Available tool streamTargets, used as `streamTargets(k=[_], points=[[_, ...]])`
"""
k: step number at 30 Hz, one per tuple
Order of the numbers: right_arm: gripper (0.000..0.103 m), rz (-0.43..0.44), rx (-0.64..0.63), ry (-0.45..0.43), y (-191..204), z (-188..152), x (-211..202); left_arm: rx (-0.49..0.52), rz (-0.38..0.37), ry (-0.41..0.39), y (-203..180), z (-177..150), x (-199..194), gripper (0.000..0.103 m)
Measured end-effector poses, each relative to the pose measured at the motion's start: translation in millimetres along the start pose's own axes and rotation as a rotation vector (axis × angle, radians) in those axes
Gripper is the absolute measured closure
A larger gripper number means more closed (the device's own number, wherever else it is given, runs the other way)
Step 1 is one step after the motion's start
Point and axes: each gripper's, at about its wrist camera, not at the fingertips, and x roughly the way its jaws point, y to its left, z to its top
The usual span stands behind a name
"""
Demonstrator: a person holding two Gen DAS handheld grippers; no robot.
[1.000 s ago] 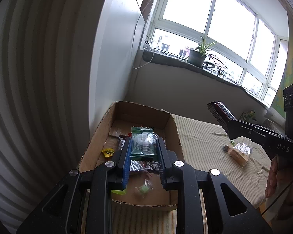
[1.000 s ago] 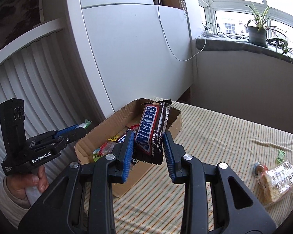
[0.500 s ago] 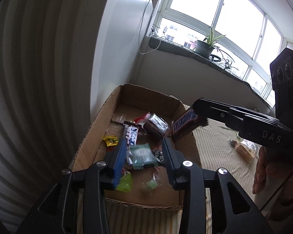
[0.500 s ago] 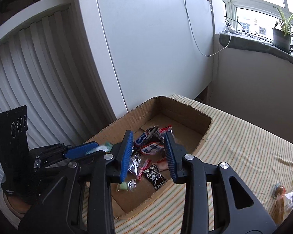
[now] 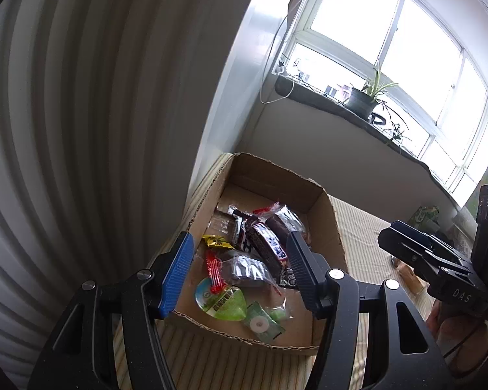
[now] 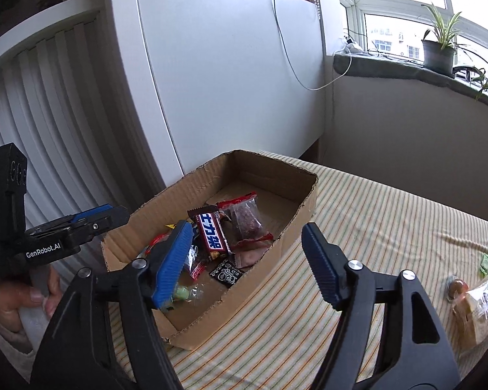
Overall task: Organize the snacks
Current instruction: 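Open both tools to drop the green candy and Snickers into the box, then move the open left tool back to the bread loaf in clear bag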
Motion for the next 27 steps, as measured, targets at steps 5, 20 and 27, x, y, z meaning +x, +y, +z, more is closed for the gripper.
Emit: streamTargets(k=[5,20,27], points=[[0.021,0.024,0.035,-0.022,3,1,-11,0.029,-0.007,-0.009,-13,1,-10,0.044],[0.016,-0.018,0.085,-0.033,-30,-26,-49,0.158,-0.024,-0.001,-81,-2,-16,0.039],[0.016,-0.075,0.178,-0.072,-84,-43,-85,0.245,-0.064,0.032,-137,-10,-2,0.035]])
